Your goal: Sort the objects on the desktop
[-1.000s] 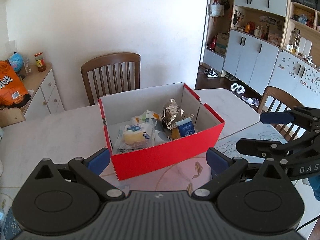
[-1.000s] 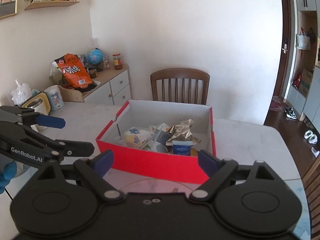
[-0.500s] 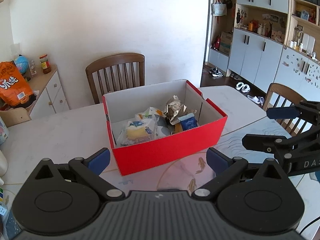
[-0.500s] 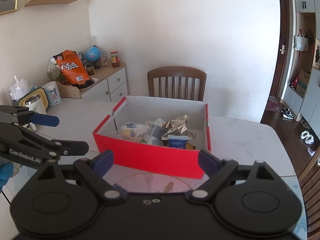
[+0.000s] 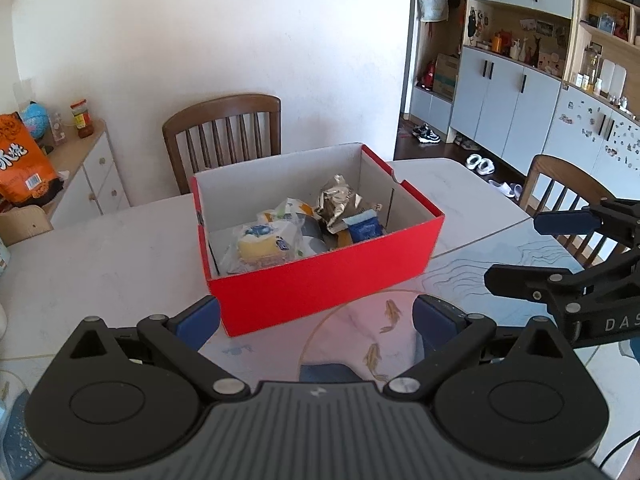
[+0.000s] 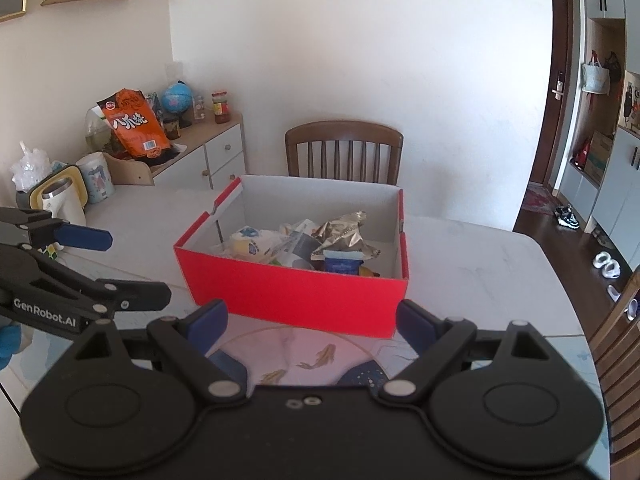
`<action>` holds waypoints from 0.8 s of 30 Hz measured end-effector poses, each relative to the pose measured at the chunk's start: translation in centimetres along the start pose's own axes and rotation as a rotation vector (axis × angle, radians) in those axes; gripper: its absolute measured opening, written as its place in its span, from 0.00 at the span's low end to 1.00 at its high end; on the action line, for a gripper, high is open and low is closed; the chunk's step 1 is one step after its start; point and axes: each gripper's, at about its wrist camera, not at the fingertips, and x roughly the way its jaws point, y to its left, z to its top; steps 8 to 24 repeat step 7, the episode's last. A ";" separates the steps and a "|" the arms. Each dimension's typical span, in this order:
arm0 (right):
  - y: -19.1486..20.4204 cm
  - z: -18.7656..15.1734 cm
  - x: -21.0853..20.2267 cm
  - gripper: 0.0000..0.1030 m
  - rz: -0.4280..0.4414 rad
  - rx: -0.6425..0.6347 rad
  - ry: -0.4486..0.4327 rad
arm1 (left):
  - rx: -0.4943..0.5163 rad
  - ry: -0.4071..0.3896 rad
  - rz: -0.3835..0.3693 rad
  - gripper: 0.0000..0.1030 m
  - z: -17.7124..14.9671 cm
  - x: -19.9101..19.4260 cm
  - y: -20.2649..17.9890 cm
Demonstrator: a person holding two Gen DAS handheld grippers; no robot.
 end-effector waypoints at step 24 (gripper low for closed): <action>-0.2 -0.1 -0.1 0.89 -0.005 0.008 0.002 | -0.013 0.003 -0.021 1.00 -0.1 0.1 -0.1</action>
